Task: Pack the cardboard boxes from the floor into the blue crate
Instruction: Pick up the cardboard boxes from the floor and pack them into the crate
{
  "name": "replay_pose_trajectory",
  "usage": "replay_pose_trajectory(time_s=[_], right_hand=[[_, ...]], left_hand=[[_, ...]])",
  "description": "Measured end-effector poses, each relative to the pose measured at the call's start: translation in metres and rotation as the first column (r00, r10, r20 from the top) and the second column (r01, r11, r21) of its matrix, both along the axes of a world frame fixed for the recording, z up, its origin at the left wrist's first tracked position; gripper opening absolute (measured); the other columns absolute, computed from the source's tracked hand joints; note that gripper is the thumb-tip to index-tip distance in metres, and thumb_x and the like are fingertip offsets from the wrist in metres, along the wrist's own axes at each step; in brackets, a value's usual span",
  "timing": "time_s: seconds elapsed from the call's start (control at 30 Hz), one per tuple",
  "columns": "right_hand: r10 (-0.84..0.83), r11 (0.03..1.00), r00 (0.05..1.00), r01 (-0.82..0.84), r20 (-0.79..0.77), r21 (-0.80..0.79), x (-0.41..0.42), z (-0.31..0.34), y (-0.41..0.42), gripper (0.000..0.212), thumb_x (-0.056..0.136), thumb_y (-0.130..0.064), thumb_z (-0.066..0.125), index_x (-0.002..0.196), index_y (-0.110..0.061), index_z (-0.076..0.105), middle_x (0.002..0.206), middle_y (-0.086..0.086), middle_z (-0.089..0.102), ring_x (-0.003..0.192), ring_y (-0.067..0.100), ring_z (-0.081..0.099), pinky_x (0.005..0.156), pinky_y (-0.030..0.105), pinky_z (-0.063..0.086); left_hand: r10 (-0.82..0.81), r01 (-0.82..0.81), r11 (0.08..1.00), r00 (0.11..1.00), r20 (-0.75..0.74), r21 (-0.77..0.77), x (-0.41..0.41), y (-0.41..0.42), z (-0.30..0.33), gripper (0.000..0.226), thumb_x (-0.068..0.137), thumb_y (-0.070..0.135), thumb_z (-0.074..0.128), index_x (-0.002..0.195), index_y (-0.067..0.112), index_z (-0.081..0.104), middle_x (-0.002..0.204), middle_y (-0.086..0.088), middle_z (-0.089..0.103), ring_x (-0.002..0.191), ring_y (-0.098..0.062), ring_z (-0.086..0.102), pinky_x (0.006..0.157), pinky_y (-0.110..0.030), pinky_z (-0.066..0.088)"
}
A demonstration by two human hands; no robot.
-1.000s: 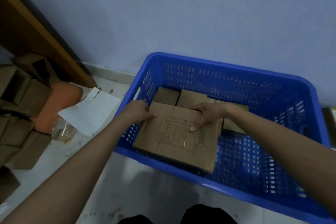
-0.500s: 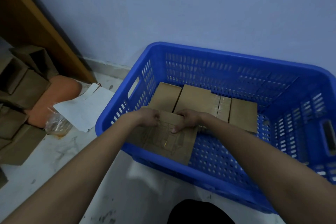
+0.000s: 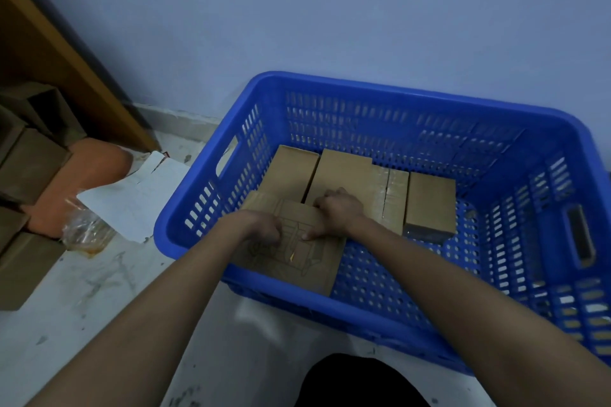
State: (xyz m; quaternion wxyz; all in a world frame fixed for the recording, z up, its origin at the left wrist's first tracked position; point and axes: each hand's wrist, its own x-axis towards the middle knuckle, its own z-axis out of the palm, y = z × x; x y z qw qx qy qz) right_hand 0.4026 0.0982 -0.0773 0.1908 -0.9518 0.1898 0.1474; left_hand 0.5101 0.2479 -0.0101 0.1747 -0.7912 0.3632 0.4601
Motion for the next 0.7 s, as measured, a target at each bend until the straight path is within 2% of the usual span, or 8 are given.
replay_pose_trajectory(time_s=[0.13, 0.33, 0.4, 0.47, 0.53, 0.6, 0.7], right_hand=[[-0.024, 0.999, 1.0, 0.023, -0.001, -0.048, -0.007, 0.005, 0.006, 0.089, 0.06, -0.078, 0.066, 0.13, -0.025, 0.05, 0.123, 0.006, 0.051, 0.113, 0.026, 0.05, 0.088, 0.039, 0.045], [-0.153, 0.988, 0.985, 0.15, 0.084, 0.043, -0.025, 0.048, -0.015, 0.08, 0.069, -0.072, 0.065, 0.131, -0.023, 0.049, 0.126, 0.003, 0.052, 0.114, 0.022, 0.052, 0.09, 0.04, 0.05], [-0.204, 0.978, 0.975, 0.2, 0.091, 0.05, -0.037, 0.078, -0.027, 0.079, 0.07, -0.071, 0.064, 0.13, -0.022, 0.05, 0.124, 0.003, 0.054, 0.111, 0.021, 0.055, 0.09, 0.04, 0.051], [-0.3, 0.952, 0.948, 0.291, 0.105, 0.091, -0.053, 0.112, -0.032, 0.076, 0.072, -0.07, 0.064, 0.129, -0.021, 0.051, 0.122, 0.003, 0.057, 0.108, 0.02, 0.056, 0.088, 0.039, 0.051], [-0.396, 0.914, 0.912, 0.38, 0.109, 0.14, -0.071, 0.148, -0.031, 0.074, 0.074, -0.068, 0.064, 0.13, -0.02, 0.051, 0.123, 0.002, 0.059, 0.11, 0.019, 0.056, 0.088, 0.036, 0.051], [-0.471, 0.872, 0.879, 0.452, 0.075, 0.186, -0.09, 0.181, -0.025, 0.074, 0.076, -0.066, 0.064, 0.133, -0.022, 0.047, 0.128, 0.003, 0.057, 0.113, 0.019, 0.056, 0.088, 0.033, 0.049], [-0.576, 0.79, 0.817, 0.549, 0.024, 0.271, -0.12, 0.233, -0.01, 0.081, 0.078, -0.065, 0.062, 0.142, -0.024, 0.036, 0.136, 0.007, 0.054, 0.117, 0.024, 0.056, 0.09, 0.035, 0.05]], left_hand=[[0.028, -0.026, 0.999, 0.999, 0.037, -0.041, -0.002, -0.004, 0.0, 0.042, 0.094, 0.028, 0.05, 0.134, 0.016, 0.048, 0.138, -0.005, 0.047, 0.122, -0.022, 0.048, 0.098, -0.034, 0.043], [0.071, -0.011, 0.955, 0.979, 0.191, -0.297, 0.01, -0.01, 0.032, 0.033, 0.095, 0.026, 0.047, 0.125, 0.013, 0.054, 0.127, -0.007, 0.054, 0.114, -0.023, 0.053, 0.094, -0.033, 0.045], [0.115, -0.014, 0.917, 0.966, 0.231, -0.399, 0.016, -0.013, 0.052, 0.026, 0.095, 0.024, 0.047, 0.115, 0.011, 0.056, 0.118, -0.01, 0.058, 0.102, -0.024, 0.055, 0.082, -0.033, 0.046], [0.161, -0.028, 0.881, 0.957, 0.242, -0.473, 0.015, -0.016, 0.079, 0.015, 0.093, 0.019, 0.045, 0.097, 0.007, 0.055, 0.104, -0.016, 0.06, 0.086, -0.025, 0.055, 0.069, -0.032, 0.04], [0.206, -0.056, 0.849, 0.951, 0.231, -0.526, 0.007, -0.02, 0.11, 0.012, 0.092, 0.015, 0.044, 0.087, 0.006, 0.051, 0.093, -0.018, 0.057, 0.075, -0.023, 0.048, 0.064, -0.031, 0.037], [0.232, -0.081, 0.821, 0.952, 0.2, -0.565, -0.002, -0.023, 0.142, 0.012, 0.091, 0.016, 0.046, 0.092, 0.005, 0.051, 0.091, -0.013, 0.054, 0.078, -0.022, 0.049, 0.066, -0.033, 0.041], [0.233, -0.112, 0.803, 0.963, 0.136, -0.585, -0.022, -0.026, 0.196, 0.022, 0.091, 0.02, 0.048, 0.108, 0.006, 0.052, 0.099, -0.005, 0.051, 0.093, -0.022, 0.053, 0.076, -0.035, 0.046]])
